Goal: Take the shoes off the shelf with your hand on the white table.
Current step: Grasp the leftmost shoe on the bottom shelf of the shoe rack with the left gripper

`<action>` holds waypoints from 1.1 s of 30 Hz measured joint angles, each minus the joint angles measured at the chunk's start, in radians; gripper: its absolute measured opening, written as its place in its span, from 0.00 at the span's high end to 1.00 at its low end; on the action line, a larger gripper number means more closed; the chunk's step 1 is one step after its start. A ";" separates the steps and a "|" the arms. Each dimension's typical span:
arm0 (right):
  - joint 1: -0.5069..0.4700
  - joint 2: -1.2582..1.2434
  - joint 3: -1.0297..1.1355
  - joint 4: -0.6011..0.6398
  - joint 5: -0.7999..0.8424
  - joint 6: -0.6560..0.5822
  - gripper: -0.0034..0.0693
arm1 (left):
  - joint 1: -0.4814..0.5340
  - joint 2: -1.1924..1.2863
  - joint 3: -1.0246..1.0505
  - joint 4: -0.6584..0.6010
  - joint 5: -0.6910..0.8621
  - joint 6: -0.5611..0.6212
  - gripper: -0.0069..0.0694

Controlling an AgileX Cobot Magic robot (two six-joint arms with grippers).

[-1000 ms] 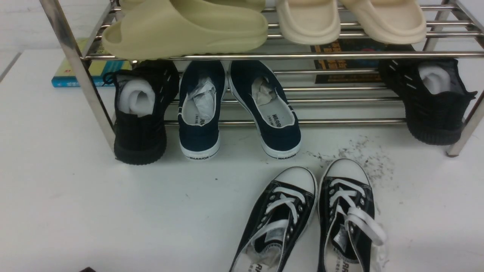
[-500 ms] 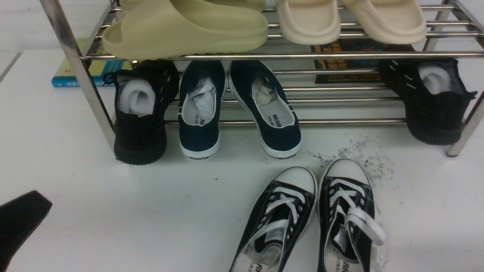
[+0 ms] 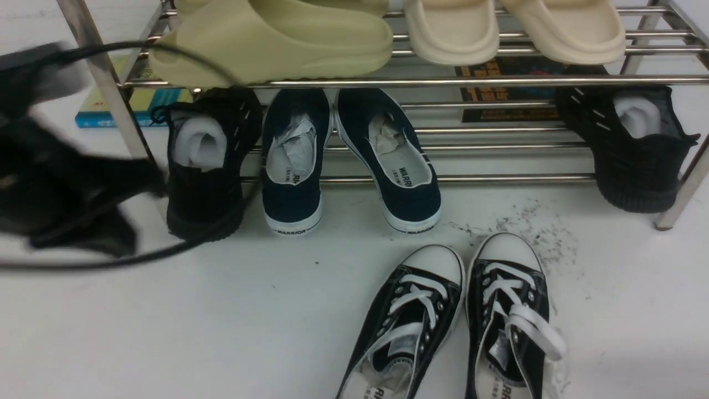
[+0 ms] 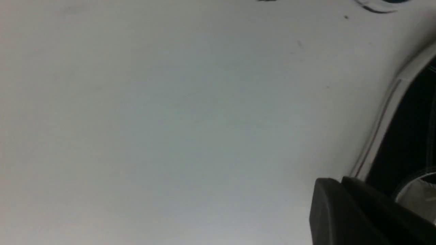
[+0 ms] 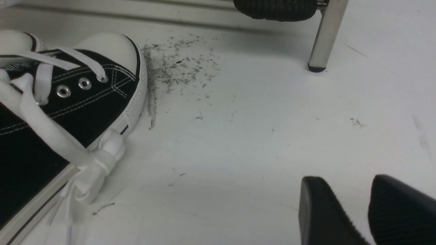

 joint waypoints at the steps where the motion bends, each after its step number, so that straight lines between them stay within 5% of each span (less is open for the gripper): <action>1: 0.000 0.000 0.000 0.000 0.000 0.000 0.62 | -0.022 0.032 -0.026 0.003 0.002 0.003 0.82; 9: 0.000 0.000 0.000 0.000 0.000 0.000 0.62 | -0.227 0.432 -0.394 0.160 0.027 -0.090 0.66; 17: 0.000 0.000 0.000 0.000 0.000 0.000 0.62 | -0.247 0.618 -0.557 0.218 0.004 -0.205 0.44; 33: 0.000 0.000 0.000 0.000 0.000 0.000 0.62 | -0.247 0.732 -0.563 0.316 -0.156 -0.341 0.42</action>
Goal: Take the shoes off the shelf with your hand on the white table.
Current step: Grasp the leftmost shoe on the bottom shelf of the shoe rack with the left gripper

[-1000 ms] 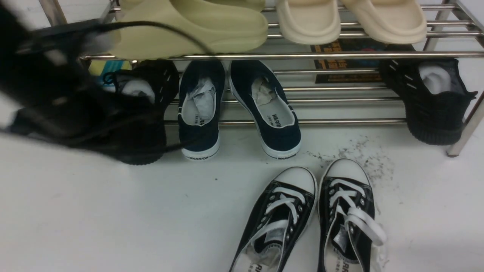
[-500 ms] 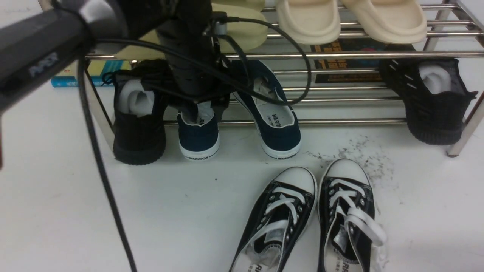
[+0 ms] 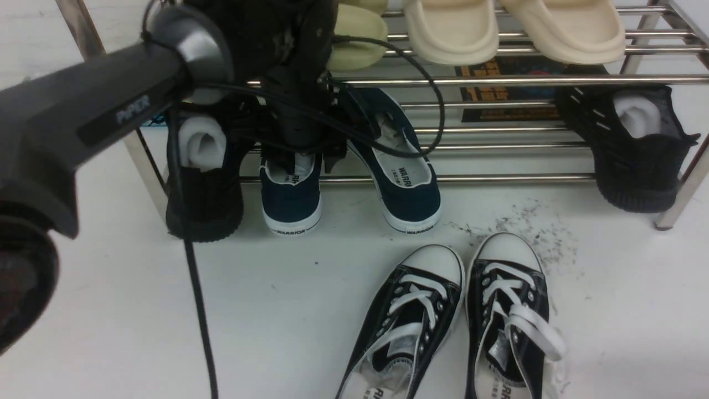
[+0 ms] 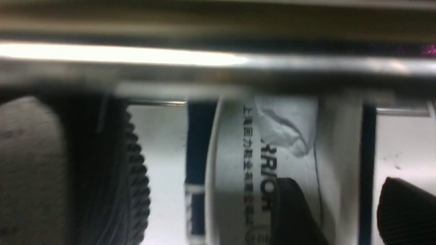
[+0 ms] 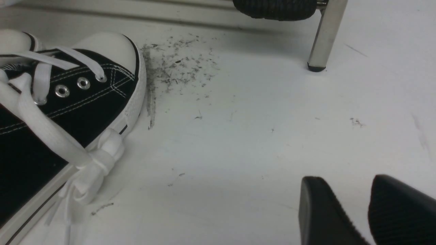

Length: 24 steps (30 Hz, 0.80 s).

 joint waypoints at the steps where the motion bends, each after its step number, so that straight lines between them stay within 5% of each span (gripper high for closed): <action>1: 0.000 0.000 0.000 0.000 0.000 0.000 0.62 | 0.000 0.009 0.000 0.001 -0.012 -0.003 0.42; 7: 0.000 0.000 0.000 0.000 0.000 0.000 0.62 | 0.000 0.047 0.000 0.073 -0.062 -0.078 0.50; 12: 0.000 0.000 0.000 0.000 0.000 0.000 0.62 | -0.003 0.049 0.000 0.074 -0.067 -0.067 0.82; 24: 0.000 0.000 0.000 0.000 0.000 0.000 0.62 | 0.000 -0.100 0.002 -0.129 0.081 0.138 0.87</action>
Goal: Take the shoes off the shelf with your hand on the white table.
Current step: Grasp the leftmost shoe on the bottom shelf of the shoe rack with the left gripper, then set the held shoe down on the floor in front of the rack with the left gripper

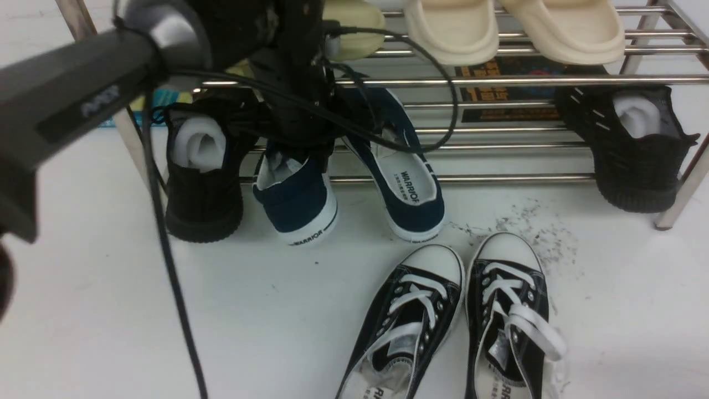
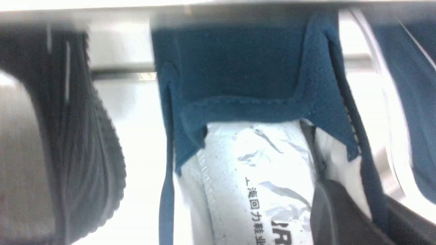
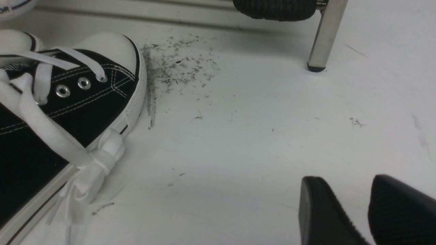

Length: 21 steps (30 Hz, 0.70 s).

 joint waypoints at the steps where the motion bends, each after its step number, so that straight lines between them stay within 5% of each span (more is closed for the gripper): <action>1: 0.000 0.000 0.000 0.000 0.000 0.000 0.62 | -0.001 -0.012 0.000 -0.006 0.008 0.006 0.87; 21: 0.000 0.000 0.000 0.000 0.000 0.000 0.62 | -0.002 -0.313 0.058 -0.150 0.119 0.197 0.87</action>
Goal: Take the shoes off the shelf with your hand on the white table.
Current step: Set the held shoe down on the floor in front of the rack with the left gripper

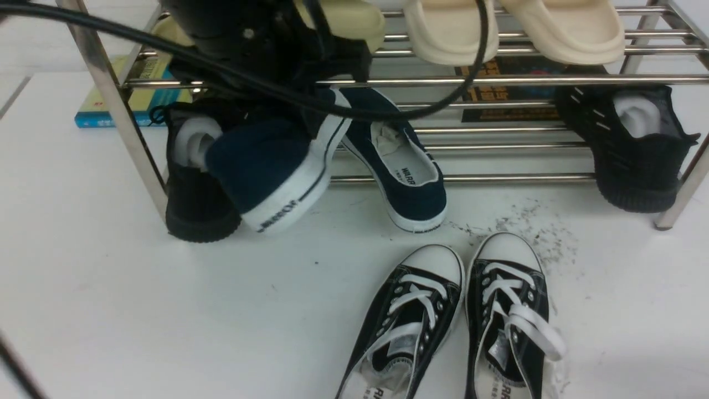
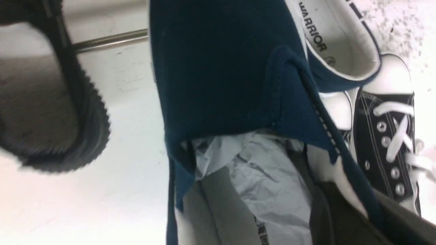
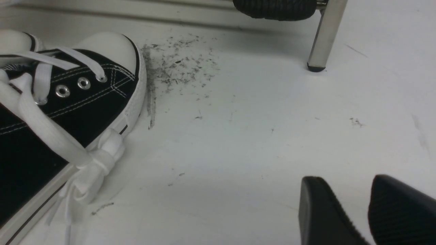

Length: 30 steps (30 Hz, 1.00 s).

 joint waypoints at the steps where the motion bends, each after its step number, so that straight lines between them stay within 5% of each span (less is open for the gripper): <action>1: 0.000 0.000 0.000 0.000 0.000 0.000 0.62 | 0.000 -0.028 0.028 -0.002 0.000 0.001 0.87; 16: 0.000 0.000 0.000 0.000 0.000 0.000 0.62 | 0.000 -0.329 0.659 -0.053 -0.009 -0.013 0.87; 30: 0.000 0.000 0.000 0.000 0.000 0.000 0.62 | -0.006 -0.239 0.877 -0.014 -0.268 -0.100 0.87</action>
